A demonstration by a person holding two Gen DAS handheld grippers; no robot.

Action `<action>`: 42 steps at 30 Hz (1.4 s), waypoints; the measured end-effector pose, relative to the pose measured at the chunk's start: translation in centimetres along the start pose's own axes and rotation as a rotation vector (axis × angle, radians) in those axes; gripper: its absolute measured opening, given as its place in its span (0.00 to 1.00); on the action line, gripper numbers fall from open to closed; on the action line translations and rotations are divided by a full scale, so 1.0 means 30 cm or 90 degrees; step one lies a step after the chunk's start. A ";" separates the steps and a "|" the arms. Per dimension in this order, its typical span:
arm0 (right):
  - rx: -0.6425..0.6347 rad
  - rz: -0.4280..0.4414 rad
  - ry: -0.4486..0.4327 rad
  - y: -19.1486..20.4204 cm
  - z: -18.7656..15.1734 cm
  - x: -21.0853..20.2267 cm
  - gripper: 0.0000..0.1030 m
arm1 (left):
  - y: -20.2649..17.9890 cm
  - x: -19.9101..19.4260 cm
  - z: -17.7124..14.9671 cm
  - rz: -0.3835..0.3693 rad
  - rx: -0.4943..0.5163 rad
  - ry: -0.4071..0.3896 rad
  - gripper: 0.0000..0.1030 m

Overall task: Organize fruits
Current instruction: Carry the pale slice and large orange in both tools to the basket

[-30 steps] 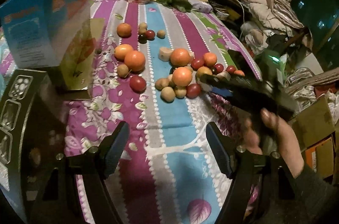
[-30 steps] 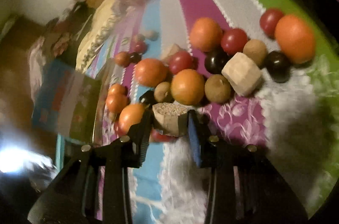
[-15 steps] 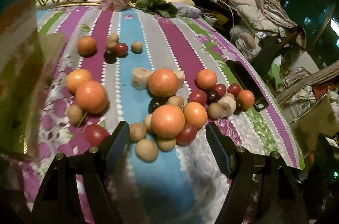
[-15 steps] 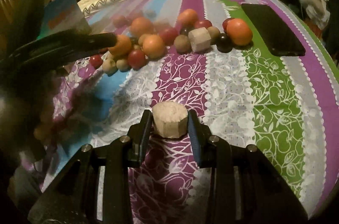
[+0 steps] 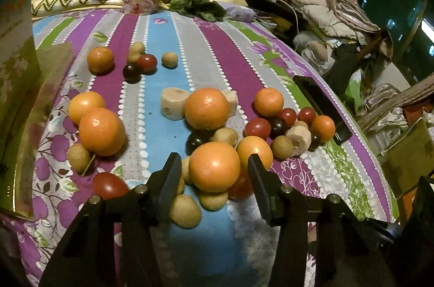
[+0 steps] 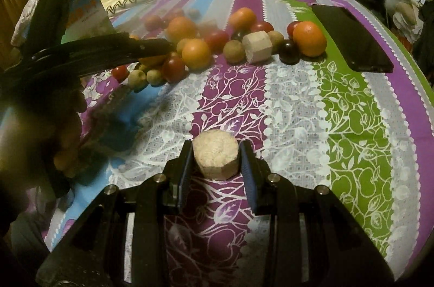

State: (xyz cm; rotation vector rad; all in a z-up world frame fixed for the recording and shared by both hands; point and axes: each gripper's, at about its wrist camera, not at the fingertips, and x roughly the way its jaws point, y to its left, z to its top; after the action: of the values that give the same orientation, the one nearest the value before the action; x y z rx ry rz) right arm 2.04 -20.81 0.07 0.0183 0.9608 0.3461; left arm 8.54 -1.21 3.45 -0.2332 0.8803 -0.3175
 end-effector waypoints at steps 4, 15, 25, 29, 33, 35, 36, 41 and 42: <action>0.008 -0.003 -0.002 0.000 0.001 -0.002 0.33 | -0.003 0.004 -0.001 0.007 0.001 0.000 0.37; -0.002 -0.028 -0.016 0.074 0.092 -0.092 0.33 | 0.027 -0.297 0.024 0.068 -0.030 -0.060 0.37; -0.081 0.004 -0.042 0.348 0.284 -0.205 0.33 | 0.212 -0.767 0.000 0.189 -0.119 -0.147 0.37; -0.130 0.045 -0.049 0.517 0.346 -0.228 0.33 | 0.300 -0.918 -0.028 0.235 -0.151 -0.173 0.37; -0.177 0.088 -0.045 0.690 0.397 -0.224 0.33 | 0.403 -1.065 -0.071 0.274 -0.191 -0.199 0.37; -0.194 0.103 -0.042 0.757 0.408 -0.222 0.33 | 0.455 -1.131 -0.093 0.290 -0.212 -0.211 0.37; -0.204 0.113 -0.040 0.799 0.418 -0.219 0.33 | 0.474 -1.157 -0.104 0.297 -0.219 -0.215 0.37; -0.247 0.148 -0.028 0.969 0.444 -0.205 0.33 | 0.601 -1.281 -0.155 0.331 -0.270 -0.234 0.37; -0.256 0.156 -0.024 1.003 0.448 -0.201 0.33 | 0.622 -1.300 -0.167 0.335 -0.278 -0.236 0.37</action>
State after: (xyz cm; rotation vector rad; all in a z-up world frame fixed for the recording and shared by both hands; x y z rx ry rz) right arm 1.25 7.67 17.68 -0.2253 0.8383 0.7575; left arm -15.31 30.00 22.17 -0.4364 0.6037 0.4049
